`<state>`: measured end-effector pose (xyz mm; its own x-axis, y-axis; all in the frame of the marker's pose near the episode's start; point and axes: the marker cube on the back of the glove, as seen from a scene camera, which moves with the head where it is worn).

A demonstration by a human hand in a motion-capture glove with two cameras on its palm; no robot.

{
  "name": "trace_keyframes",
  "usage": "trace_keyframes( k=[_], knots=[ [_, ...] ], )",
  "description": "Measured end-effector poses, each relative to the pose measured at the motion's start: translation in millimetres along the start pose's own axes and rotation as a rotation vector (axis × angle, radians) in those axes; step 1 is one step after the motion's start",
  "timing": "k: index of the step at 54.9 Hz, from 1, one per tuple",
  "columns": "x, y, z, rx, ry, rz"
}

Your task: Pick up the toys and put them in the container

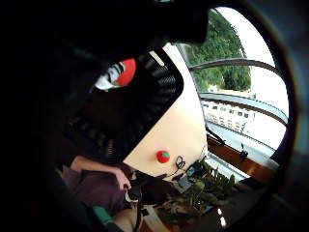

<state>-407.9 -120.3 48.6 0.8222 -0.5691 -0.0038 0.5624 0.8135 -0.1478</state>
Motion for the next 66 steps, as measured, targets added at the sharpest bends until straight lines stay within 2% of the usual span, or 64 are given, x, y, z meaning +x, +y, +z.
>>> trace_keyframes(
  k=[6,10,14,18,21,26,31,37,44,50,56,66],
  knots=[
    [14,23,-27,0.047,0.012,0.062],
    [56,57,-56,0.090,0.026,0.247],
    [89,97,-79,0.120,0.022,0.224],
    [143,148,-96,0.134,0.105,0.331],
    [166,178,-104,0.154,0.088,0.336],
    [207,225,-108,0.174,0.069,0.382],
    [254,270,-102,0.170,0.097,0.548],
    [290,309,-84,0.165,0.088,0.586],
    [326,331,-37,0.133,0.054,0.656],
    [337,328,14,0.086,0.039,0.664],
    [334,307,117,-0.018,0.036,0.632],
    [304,274,265,-0.218,-0.039,0.449]
  ],
)
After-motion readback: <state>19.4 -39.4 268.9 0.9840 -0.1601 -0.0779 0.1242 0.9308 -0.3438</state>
